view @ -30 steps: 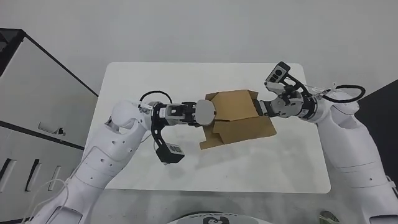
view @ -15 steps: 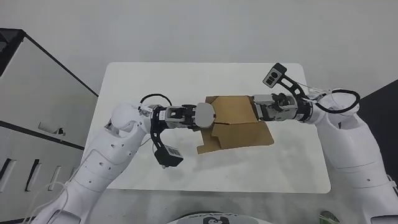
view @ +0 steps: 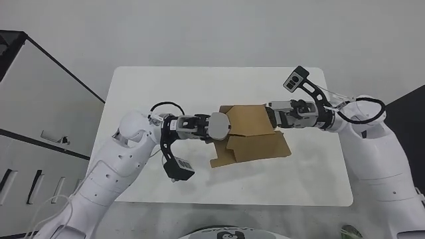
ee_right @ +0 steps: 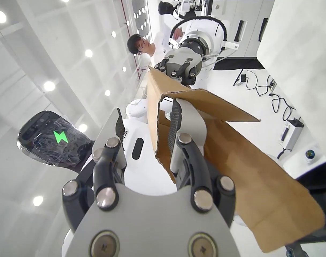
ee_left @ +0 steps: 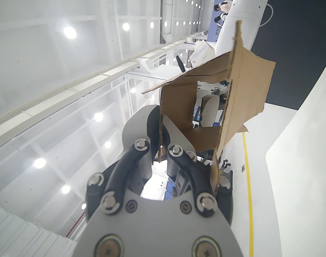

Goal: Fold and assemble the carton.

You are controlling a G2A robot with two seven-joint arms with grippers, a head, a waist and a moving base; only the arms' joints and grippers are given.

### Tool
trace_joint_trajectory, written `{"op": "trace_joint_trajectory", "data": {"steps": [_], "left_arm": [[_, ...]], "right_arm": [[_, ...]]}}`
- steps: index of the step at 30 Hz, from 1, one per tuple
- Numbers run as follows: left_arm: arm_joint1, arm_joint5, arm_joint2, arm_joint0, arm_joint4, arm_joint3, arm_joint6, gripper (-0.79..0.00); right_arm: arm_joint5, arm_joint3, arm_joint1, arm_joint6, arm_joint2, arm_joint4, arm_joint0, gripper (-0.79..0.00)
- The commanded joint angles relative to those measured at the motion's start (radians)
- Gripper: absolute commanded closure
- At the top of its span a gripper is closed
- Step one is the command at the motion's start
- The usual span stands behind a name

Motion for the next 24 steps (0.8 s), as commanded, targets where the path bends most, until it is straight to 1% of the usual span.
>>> {"op": "trace_joint_trajectory", "data": {"steps": [1, 3, 9, 17, 19, 21, 22, 24], "left_arm": [[-0.001, 0.002, 0.003, -0.002, -0.002, 0.001, -0.002, 0.000], [-0.001, 0.005, 0.006, -0.004, -0.002, 0.003, -0.006, 0.000], [-0.002, 0.010, 0.014, -0.008, 0.000, 0.010, -0.016, 0.000], [-0.003, 0.006, 0.024, -0.015, 0.005, 0.021, -0.016, 0.000], [-0.003, 0.004, 0.029, -0.017, 0.005, 0.023, -0.016, 0.000], [-0.004, 0.006, 0.033, -0.019, 0.003, 0.025, -0.017, 0.000], [-0.005, 0.006, 0.036, -0.021, 0.003, 0.025, -0.017, 0.000], [-0.006, 0.005, 0.042, -0.024, 0.002, 0.027, -0.016, 0.000]], "right_arm": [[-0.001, -0.002, -0.001, -0.001, -0.007, 0.000, 0.000, -0.351], [-0.003, -0.003, -0.002, 0.000, -0.013, 0.001, 0.001, -0.339], [-0.018, -0.004, -0.003, 0.006, -0.021, 0.006, 0.005, -0.252], [-0.040, -0.002, -0.003, 0.034, -0.021, 0.018, 0.007, -0.228], [-0.040, -0.002, -0.002, 0.043, -0.023, 0.016, 0.008, -0.206], [-0.040, -0.002, -0.002, 0.050, -0.023, 0.014, 0.008, -0.179], [-0.040, -0.002, -0.001, 0.052, -0.023, 0.014, 0.007, -0.139], [-0.040, -0.001, -0.001, 0.054, -0.024, 0.015, 0.006, -0.086]]}}
